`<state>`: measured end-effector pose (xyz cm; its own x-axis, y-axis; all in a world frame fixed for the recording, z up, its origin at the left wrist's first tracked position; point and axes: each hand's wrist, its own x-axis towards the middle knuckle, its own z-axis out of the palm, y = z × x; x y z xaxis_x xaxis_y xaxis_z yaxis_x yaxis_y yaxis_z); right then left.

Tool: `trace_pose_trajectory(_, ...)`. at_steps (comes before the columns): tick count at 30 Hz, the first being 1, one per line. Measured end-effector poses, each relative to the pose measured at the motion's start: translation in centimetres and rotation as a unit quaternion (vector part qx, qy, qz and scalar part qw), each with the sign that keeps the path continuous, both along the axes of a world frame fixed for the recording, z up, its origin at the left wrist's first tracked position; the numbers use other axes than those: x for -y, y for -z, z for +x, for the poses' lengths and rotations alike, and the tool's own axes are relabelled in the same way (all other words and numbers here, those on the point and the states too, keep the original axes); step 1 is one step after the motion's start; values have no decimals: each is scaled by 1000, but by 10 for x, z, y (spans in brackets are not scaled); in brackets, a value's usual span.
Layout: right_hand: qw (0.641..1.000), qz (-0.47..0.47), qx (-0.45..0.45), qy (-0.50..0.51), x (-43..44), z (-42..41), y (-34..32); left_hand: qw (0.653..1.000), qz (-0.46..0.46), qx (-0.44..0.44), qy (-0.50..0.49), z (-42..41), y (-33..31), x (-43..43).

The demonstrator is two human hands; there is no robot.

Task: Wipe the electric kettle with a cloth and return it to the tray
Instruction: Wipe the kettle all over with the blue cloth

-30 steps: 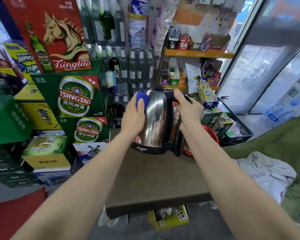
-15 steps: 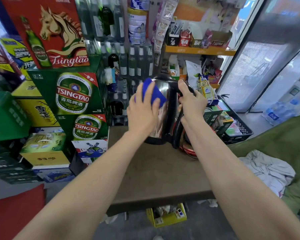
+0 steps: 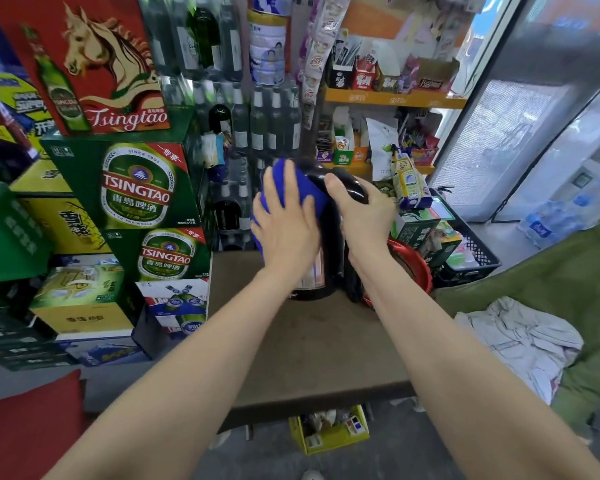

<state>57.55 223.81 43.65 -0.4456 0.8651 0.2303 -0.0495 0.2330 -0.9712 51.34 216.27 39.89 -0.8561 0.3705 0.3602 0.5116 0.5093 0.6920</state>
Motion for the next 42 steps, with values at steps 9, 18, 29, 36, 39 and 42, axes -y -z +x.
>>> trace_pose_trajectory(9,982,-10,128,-137,-12,36,71,930,119,349,-5,-21,71,32)
trace_pose_trajectory(18,951,-196,181,-158,-24,61,182,902,21,430,-27,3,155,46)
trace_pose_trajectory(29,916,-337,154,-151,-20,90,265,921,-24,388,30,16,187,81)
trace_pose_trajectory(36,936,-176,290,-95,-12,88,239,908,19,406,106,35,169,69)
trace_pose_trajectory(39,952,-149,225,-145,1,83,207,903,41,400,150,44,155,57)
trace_pose_trajectory(42,937,-237,161,-198,4,89,185,900,74,398,160,52,146,43)
